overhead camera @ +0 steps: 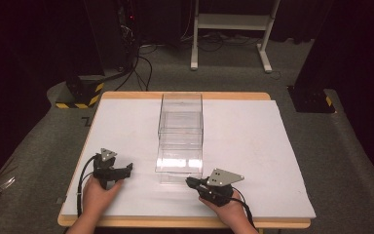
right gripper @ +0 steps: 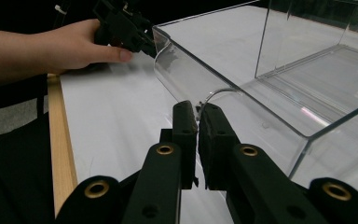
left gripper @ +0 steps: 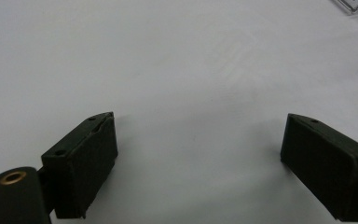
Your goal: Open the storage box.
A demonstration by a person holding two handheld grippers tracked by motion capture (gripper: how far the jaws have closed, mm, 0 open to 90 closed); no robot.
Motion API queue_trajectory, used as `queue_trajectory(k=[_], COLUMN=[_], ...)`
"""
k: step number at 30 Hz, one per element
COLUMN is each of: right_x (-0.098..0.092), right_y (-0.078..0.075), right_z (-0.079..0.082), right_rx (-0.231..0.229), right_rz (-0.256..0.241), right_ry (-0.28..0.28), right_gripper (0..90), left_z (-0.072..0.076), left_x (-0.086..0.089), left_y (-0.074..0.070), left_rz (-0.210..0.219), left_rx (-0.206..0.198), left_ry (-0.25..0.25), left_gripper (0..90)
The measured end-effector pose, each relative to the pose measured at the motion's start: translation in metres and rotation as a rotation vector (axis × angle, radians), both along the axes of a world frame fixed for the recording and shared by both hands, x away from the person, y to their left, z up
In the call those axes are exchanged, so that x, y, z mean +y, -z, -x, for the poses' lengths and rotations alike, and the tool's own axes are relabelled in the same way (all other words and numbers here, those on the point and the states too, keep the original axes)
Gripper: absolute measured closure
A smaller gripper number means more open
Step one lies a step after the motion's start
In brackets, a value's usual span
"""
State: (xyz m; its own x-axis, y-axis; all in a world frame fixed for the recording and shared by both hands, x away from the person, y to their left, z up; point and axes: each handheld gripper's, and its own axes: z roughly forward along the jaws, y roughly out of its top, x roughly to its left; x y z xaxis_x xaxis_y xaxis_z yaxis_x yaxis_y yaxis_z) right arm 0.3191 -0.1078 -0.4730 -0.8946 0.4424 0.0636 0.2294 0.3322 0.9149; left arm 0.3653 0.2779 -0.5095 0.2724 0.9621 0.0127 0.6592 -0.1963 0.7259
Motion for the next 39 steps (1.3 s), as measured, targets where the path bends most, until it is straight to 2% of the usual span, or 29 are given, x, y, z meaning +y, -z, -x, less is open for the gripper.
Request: queue_trajectory(k=[18, 24, 30, 39], right_x=[-0.004, -0.01, -0.017, -0.016], right_y=[0.001, -0.002, -0.01, -0.016], right_z=[0.002, 0.002, 0.003, 0.0], right_rx=[-0.011, -0.016, -0.04, -0.061], right_rz=[-0.002, -0.032, -0.063, -0.089], right_ry=[-0.006, 0.01, 0.026, 0.029], right_gripper=[84.1, 81.4, 81.1, 76.7], left_z=[0.0, 0.0, 0.0, 0.0], left_x=[0.0, 0.0, 0.0, 0.0], left_y=[0.0, 0.0, 0.0, 0.0], left_rz=[0.0, 0.0, 0.0, 0.002], left_rx=[0.0, -0.001, -0.001, 0.0], left_ry=[0.0, 0.0, 0.0, -0.002], left_gripper=[11.1, 11.2, 11.2, 11.2])
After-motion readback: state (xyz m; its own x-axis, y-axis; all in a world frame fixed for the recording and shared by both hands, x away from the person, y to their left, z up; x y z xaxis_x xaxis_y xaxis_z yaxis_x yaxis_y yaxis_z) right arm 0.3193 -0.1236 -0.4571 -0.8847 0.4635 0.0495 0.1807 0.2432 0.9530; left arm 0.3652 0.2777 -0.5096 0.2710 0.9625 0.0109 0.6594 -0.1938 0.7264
